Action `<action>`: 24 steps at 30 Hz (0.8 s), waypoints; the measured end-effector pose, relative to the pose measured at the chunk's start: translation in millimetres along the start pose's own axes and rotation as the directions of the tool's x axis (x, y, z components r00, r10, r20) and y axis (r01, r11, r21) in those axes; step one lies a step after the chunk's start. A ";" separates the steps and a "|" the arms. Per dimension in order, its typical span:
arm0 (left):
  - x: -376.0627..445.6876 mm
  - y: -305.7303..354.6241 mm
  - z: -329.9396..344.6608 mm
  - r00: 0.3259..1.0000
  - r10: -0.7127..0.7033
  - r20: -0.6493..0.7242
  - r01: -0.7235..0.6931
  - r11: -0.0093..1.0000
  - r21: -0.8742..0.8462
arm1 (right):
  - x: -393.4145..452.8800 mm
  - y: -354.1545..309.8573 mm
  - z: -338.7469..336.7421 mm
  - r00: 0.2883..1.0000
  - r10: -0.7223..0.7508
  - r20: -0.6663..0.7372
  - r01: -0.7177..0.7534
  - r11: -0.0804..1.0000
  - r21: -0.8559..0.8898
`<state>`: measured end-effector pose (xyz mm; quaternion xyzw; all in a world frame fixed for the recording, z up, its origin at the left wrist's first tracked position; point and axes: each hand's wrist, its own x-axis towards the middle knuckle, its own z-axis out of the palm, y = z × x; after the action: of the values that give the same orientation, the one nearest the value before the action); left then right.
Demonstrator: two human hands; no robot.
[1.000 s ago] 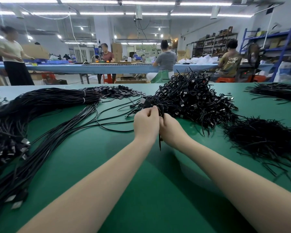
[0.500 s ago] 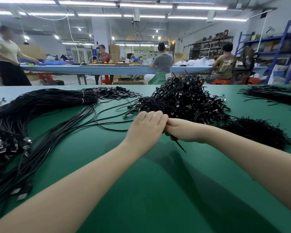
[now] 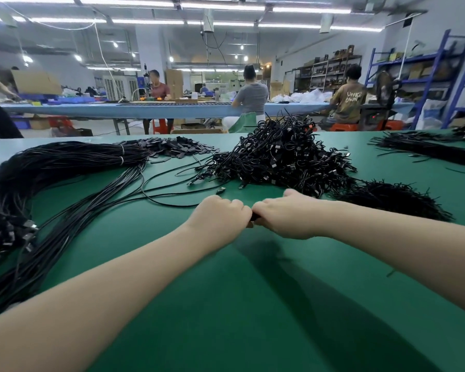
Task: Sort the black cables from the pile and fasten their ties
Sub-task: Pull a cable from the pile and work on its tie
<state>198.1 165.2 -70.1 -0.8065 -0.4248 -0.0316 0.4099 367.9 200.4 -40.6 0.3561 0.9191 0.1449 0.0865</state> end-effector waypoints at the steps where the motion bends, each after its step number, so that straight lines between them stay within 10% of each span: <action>1: 5.9 -1.4 0.6 0.993 -0.071 0.089 0.078 0.994 -0.073 | -1.2 4.0 2.9 0.994 -0.012 -0.106 -0.004 0.989 -0.149; 5: 26.2 3.1 4.5 0.919 -0.220 0.327 0.368 0.779 -0.508 | -5.0 15.8 10.7 0.936 -0.116 -0.331 -0.048 0.892 -0.450; 9: 8.3 18.9 27.0 0.889 -0.394 0.234 0.458 0.737 -0.498 | -12.6 48.3 2.1 0.944 0.220 -0.247 -0.243 0.968 -0.068; 13: -5.4 -2.4 47.0 0.802 -0.503 0.321 0.573 0.501 -0.648 | -52.1 118.7 -5.1 0.764 0.638 -0.095 -0.637 0.769 0.045; 24: -6.9 -13.9 68.5 0.752 -0.448 0.483 0.582 0.111 -0.805 | -71.1 148.9 26.0 0.617 0.783 0.074 -0.785 0.607 0.119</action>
<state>163.5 212.0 -109.4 -0.6871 -0.6015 -0.3601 -0.1907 520.4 262.3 -12.3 0.7284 0.6777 0.1007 -0.0041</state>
